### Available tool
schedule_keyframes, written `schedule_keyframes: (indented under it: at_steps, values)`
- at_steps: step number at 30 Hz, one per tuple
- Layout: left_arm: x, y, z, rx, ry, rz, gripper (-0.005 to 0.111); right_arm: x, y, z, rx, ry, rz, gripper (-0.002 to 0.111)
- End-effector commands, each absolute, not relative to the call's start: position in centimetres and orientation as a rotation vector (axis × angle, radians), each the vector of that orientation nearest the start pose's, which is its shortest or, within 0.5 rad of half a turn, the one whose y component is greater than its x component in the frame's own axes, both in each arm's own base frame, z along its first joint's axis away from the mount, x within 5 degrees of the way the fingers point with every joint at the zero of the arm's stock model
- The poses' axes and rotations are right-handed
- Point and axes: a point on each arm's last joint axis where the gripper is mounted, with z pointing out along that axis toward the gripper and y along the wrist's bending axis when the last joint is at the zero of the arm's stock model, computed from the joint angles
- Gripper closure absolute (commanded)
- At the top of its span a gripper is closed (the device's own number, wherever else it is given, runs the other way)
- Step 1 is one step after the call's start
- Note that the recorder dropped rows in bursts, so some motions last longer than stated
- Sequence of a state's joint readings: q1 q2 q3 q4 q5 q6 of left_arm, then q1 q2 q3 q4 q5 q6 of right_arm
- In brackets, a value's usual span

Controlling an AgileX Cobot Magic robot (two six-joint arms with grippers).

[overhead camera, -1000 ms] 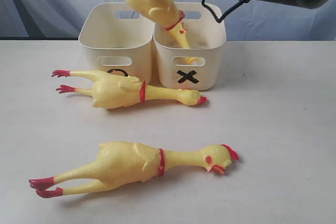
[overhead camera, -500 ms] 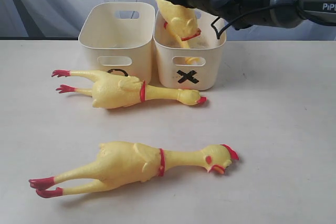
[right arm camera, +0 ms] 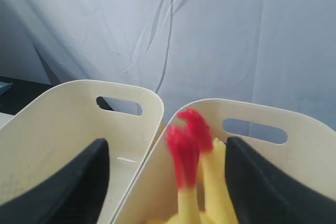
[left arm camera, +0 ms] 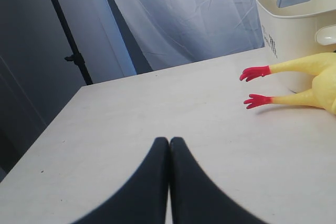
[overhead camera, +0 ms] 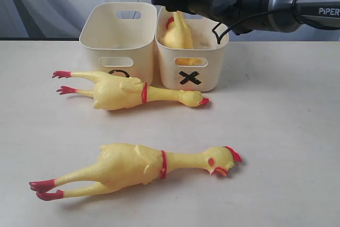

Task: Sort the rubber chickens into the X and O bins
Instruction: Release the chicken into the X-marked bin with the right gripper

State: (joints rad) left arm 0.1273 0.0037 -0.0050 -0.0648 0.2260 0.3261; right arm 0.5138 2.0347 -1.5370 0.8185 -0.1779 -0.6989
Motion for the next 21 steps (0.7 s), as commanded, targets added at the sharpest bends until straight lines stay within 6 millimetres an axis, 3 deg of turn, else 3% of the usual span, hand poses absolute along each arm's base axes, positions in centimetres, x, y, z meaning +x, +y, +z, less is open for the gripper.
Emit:
schedule_keyframes:
  at_steps: [1, 9, 13, 18, 21]
  values:
    - [5.5, 0.6, 19.4, 0.12, 1.703, 0.278, 0.107, 43.0, 22.7, 25.4, -0.282, 1.846, 0.311, 0.046]
    - [5.5, 0.6, 19.4, 0.12, 1.703, 0.278, 0.107, 42.2, 22.8, 26.8, -0.314, 1.856, 0.358, 0.049]
    - [5.5, 0.6, 19.4, 0.12, 1.703, 0.278, 0.107, 41.5, 22.7, 28.5, -0.355, 1.836, 0.375, 0.067]
    - [5.5, 0.6, 19.4, 0.12, 1.703, 0.278, 0.107, 40.1, 22.4, 30.7, -0.504, 1.835, 0.381, 0.106]
    - [5.5, 0.6, 19.4, 0.12, 1.703, 0.278, 0.107, 39.4, 21.6, 31.4, -0.594, 1.882, 0.396, 0.109]
